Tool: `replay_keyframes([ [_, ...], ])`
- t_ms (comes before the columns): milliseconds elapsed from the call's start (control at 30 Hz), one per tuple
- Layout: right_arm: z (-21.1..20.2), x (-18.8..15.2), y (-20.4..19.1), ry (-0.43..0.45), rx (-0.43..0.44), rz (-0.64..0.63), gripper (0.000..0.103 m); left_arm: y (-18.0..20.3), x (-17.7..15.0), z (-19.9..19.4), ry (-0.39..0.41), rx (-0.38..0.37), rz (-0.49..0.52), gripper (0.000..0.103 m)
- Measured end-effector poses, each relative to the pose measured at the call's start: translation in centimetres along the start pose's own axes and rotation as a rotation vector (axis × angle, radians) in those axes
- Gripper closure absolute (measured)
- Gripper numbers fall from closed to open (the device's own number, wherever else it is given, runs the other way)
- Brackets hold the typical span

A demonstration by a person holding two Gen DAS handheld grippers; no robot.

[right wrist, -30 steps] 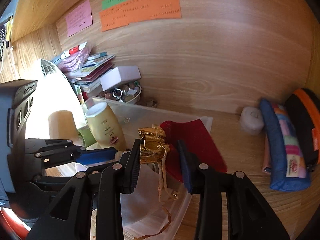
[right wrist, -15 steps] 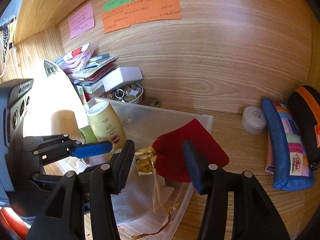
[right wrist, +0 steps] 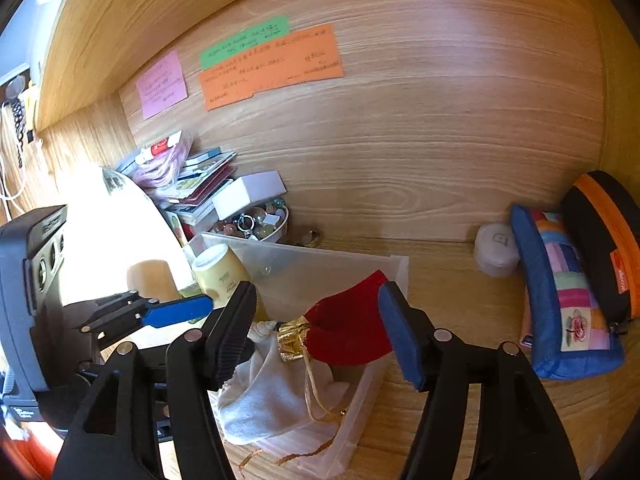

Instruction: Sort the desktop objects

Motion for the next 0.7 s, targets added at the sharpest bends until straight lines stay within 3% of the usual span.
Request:
replay_keyframes([
  [167,-0.9,-0.2,-0.6,-0.025,-0.028,-0.011,0.041,0.2,0.1,-3.3,0.09,0.08,0.048,0.016],
  [233,-1.5,-0.4,-1.0,-0.025,-0.021,-0.015,0.034,0.2,-0.1,-4.6,0.118,0.11,0.055,0.01],
  [367,-3.5,-0.8,-2.3,0.002,-0.03,-0.046,0.032,0.5,-0.9,-7.0,0.159,0.15,0.075,0.008],
  [500,-5.6,-1.3,-3.8,0.037,-0.052,-0.074,0.017,1.0,-1.9,-9.2,0.196,0.189,0.074,0.003],
  [700,-8.7,-2.7,-5.9,0.099,-0.1,-0.104,0.015,1.6,-3.4,-12.0,0.245,0.241,0.066,0.002],
])
Point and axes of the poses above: each gripper's, at about its wrist camera, not at the fingertips, and z roughly the way its jaws point, y to its right, x to its top, the point moved 5 cm from there along z, roughly the way its jaws point
